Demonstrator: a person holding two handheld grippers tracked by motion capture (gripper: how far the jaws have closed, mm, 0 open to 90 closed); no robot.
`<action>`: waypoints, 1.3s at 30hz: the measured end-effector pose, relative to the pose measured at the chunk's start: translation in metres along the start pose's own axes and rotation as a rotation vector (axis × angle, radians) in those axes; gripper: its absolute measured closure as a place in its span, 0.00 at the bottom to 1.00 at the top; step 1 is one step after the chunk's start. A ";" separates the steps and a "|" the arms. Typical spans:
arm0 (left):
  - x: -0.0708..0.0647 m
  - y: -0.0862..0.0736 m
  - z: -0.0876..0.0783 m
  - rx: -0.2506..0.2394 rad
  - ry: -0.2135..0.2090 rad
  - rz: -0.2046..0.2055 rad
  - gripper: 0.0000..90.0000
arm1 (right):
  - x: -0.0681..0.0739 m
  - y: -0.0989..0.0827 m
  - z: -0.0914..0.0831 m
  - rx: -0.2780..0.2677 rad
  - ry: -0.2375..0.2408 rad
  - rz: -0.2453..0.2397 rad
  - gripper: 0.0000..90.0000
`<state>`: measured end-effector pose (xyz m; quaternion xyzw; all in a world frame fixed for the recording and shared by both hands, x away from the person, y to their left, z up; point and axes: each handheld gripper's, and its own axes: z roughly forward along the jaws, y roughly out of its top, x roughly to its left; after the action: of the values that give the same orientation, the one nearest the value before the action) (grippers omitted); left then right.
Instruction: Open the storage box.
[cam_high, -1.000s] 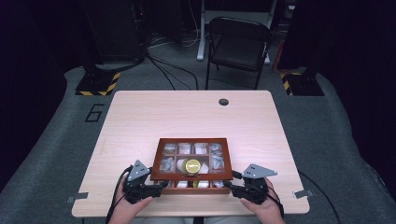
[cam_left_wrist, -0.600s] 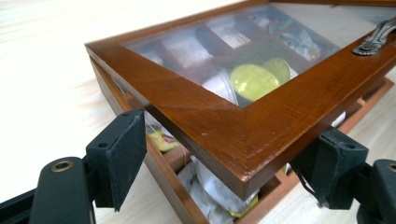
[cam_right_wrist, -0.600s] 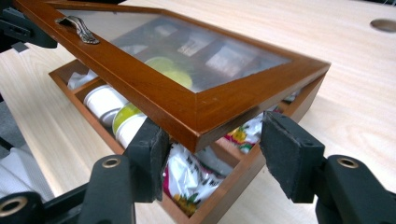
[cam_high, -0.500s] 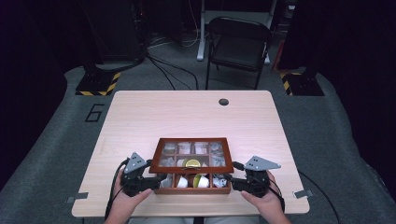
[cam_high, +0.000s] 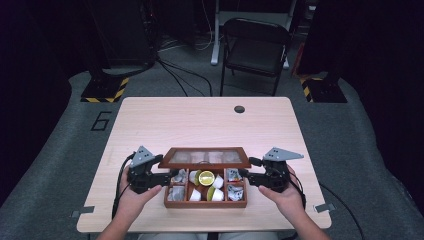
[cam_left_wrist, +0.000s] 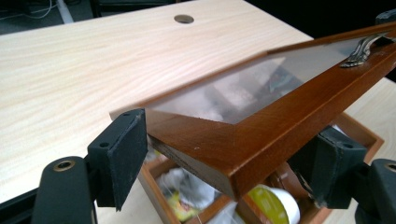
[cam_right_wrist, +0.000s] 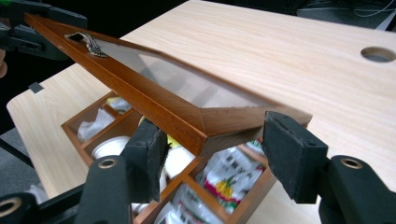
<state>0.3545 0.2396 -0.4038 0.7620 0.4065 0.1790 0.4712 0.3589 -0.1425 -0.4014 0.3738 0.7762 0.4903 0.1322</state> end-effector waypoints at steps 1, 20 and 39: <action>0.002 0.003 0.000 0.001 -0.003 -0.002 0.26 | -0.001 0.004 0.001 0.002 -0.004 -0.004 0.45; 0.028 0.042 0.022 -0.072 -0.010 -0.078 0.31 | -0.027 0.050 0.025 -0.020 -0.053 -0.021 0.50; 0.040 0.052 0.045 -0.087 -0.003 -0.071 0.31 | -0.037 0.062 0.041 -0.061 -0.075 -0.008 0.51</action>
<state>0.4318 0.2331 -0.3853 0.7261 0.4243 0.1788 0.5106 0.4357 -0.1267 -0.3735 0.3844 0.7569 0.4988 0.1746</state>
